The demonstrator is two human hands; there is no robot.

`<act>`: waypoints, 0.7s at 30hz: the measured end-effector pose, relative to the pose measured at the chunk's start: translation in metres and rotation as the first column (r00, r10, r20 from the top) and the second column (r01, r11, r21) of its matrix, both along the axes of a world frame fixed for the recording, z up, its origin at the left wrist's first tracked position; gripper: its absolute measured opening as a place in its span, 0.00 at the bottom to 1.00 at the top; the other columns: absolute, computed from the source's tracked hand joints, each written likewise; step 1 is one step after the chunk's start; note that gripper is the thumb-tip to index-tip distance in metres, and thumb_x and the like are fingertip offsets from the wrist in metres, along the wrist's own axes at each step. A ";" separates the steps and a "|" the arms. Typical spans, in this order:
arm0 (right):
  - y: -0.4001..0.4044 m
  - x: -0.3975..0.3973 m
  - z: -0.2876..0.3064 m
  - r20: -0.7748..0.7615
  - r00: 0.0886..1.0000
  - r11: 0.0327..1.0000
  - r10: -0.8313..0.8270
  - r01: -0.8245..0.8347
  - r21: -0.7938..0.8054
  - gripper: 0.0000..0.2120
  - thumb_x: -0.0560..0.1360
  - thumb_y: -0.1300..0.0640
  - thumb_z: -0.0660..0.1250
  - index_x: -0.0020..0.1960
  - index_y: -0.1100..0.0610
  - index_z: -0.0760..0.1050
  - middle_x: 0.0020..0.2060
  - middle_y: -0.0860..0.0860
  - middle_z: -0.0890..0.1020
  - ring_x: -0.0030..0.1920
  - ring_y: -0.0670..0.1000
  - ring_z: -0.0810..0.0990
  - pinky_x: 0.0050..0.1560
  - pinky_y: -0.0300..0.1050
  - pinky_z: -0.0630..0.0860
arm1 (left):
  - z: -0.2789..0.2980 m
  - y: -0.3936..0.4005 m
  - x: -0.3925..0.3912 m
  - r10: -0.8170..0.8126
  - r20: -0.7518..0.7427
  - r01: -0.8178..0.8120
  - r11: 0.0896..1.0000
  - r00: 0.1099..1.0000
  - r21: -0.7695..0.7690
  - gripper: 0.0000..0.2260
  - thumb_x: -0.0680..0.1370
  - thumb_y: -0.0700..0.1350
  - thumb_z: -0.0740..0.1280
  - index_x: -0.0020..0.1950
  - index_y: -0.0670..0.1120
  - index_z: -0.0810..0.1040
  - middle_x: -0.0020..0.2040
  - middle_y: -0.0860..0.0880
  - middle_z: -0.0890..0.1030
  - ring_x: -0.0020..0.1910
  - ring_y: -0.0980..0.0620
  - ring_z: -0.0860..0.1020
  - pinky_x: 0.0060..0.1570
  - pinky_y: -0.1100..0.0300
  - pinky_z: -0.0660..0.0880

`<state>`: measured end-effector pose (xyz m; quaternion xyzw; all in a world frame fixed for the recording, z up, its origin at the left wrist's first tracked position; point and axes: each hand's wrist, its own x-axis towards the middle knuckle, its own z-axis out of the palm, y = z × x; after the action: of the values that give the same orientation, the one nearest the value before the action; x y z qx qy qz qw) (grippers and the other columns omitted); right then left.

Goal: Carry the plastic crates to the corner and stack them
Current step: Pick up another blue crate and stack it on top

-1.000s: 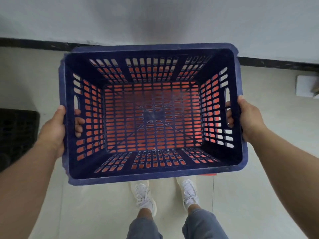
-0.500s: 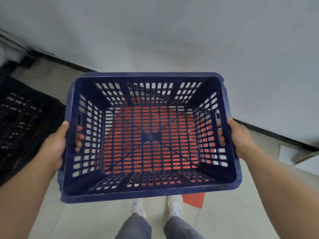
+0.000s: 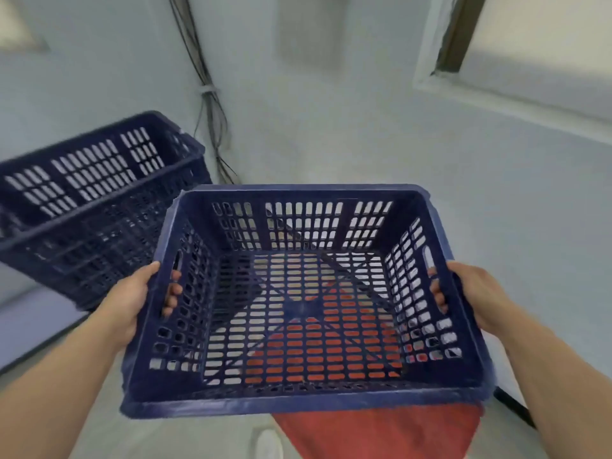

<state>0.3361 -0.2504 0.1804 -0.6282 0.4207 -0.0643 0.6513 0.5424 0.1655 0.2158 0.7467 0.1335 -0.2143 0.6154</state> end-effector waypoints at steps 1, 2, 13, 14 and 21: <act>0.003 0.009 0.012 0.020 0.999 0.999 0.036 -0.035 -0.006 0.16 0.80 0.55 0.55 0.50 0.66 0.75 0.32 0.58 0.78 0.27 0.55 0.73 0.30 0.47 0.71 | 0.011 0.012 -0.002 0.026 0.009 -0.026 1.000 1.000 -0.006 0.17 0.82 0.50 0.54 0.48 0.40 0.76 0.34 0.45 0.77 0.29 0.47 0.73 0.31 0.52 0.70; 0.006 0.017 0.024 0.038 0.997 0.997 0.072 -0.072 -0.014 0.16 0.80 0.55 0.54 0.49 0.66 0.75 0.32 0.59 0.78 0.27 0.55 0.73 0.29 0.46 0.71 | 0.021 0.023 -0.003 0.049 0.016 -0.049 0.999 0.999 -0.016 0.17 0.82 0.50 0.54 0.49 0.40 0.76 0.33 0.45 0.77 0.28 0.48 0.74 0.30 0.53 0.71; 0.045 0.099 0.133 0.290 0.896 0.941 0.335 -0.335 -0.053 0.18 0.81 0.58 0.50 0.48 0.68 0.75 0.29 0.58 0.83 0.23 0.50 0.76 0.23 0.41 0.75 | 0.125 0.111 -0.009 0.172 0.128 -0.165 0.984 0.977 -0.062 0.17 0.82 0.48 0.54 0.46 0.37 0.75 0.25 0.47 0.79 0.20 0.53 0.75 0.20 0.65 0.73; 0.050 0.107 0.142 0.313 0.881 0.932 0.355 -0.361 -0.042 0.18 0.81 0.58 0.50 0.47 0.68 0.75 0.29 0.57 0.83 0.23 0.50 0.77 0.23 0.41 0.75 | 0.132 0.118 -0.008 0.175 0.137 -0.168 0.984 0.975 -0.059 0.17 0.82 0.47 0.54 0.47 0.36 0.76 0.25 0.46 0.79 0.20 0.53 0.76 0.20 0.65 0.73; 0.079 0.166 0.181 0.410 0.792 0.874 0.452 -0.486 -0.023 0.19 0.81 0.57 0.50 0.49 0.68 0.75 0.32 0.58 0.84 0.25 0.50 0.79 0.26 0.41 0.77 | 0.156 0.173 0.013 0.206 0.184 -0.185 0.975 0.961 -0.125 0.17 0.81 0.48 0.55 0.50 0.37 0.77 0.29 0.47 0.81 0.23 0.53 0.77 0.22 0.63 0.75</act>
<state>0.5016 -0.1715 0.3612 -0.6580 0.1109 -0.0110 0.7448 0.5555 0.3380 0.3718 0.7133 0.1338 -0.0846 0.6827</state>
